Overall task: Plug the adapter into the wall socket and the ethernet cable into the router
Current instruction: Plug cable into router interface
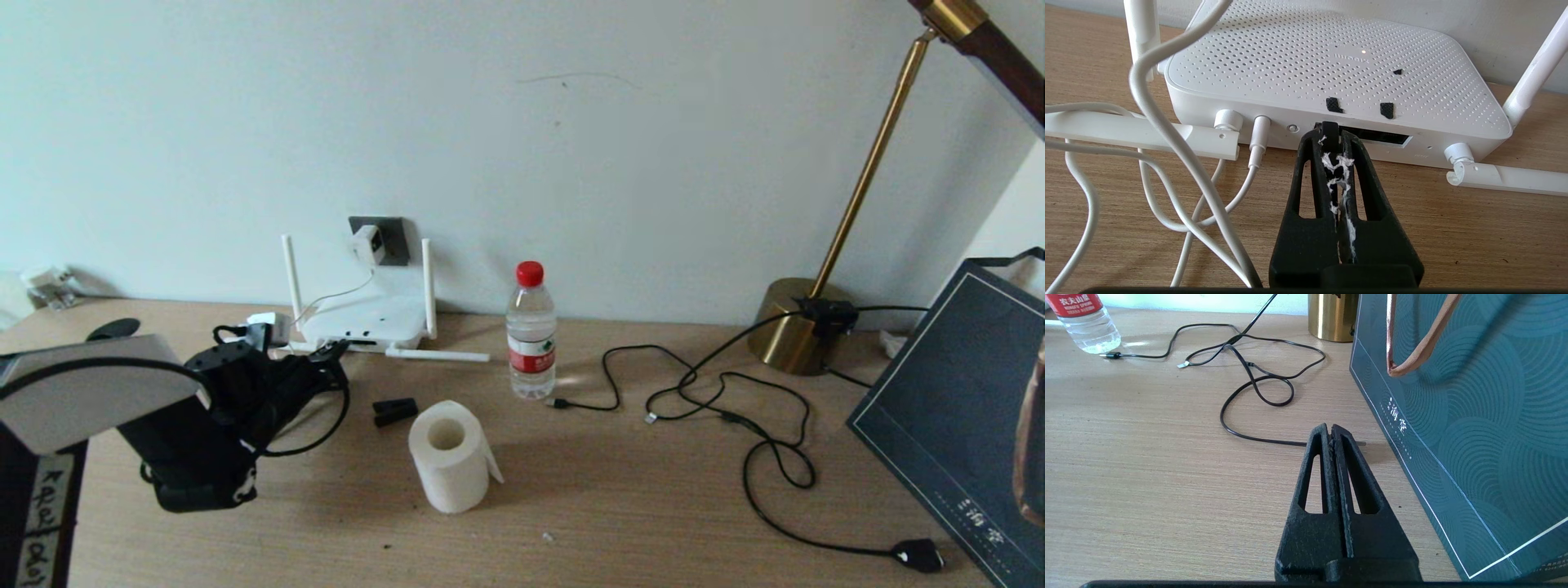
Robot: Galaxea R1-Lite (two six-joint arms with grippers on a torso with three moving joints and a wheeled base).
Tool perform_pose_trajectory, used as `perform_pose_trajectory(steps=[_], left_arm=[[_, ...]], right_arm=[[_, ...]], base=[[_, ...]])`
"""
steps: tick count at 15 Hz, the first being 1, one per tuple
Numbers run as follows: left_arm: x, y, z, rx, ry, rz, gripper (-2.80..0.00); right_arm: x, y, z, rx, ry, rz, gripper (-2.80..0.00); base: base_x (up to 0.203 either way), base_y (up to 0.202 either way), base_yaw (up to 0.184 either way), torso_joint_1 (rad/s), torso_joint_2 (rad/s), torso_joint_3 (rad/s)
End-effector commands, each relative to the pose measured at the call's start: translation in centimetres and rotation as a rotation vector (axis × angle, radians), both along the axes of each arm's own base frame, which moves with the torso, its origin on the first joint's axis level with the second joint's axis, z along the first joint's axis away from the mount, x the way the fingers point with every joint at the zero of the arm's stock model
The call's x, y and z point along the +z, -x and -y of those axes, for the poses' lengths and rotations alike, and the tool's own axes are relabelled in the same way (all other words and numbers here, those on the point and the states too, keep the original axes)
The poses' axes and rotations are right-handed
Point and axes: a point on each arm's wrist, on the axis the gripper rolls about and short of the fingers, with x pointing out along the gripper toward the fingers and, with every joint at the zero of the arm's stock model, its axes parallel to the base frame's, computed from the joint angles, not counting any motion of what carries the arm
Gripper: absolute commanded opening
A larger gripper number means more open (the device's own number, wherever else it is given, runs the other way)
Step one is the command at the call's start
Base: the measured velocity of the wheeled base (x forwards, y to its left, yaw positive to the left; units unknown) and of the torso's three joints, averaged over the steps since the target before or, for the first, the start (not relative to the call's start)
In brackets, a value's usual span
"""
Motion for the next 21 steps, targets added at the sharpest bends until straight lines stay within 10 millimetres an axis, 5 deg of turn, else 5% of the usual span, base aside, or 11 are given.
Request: perform_pose_trajectory(steps=[1, 21], left_arm=[[-0.24, -0.39, -0.03, 0.000, 0.000, 0.012, -2.80], [-0.66, -1.10, -0.27, -0.020, 0.000, 0.022, -2.80]], right_arm=[[0.01, -0.01, 0.00, 0.000, 0.000, -0.001, -2.80], [0.01, -0.01, 0.00, 0.000, 0.000, -0.001, -2.80]], base=[[0.000, 0.000, 0.000, 0.000, 0.00, 0.000], [0.000, 0.000, 0.000, 0.000, 0.00, 0.000]])
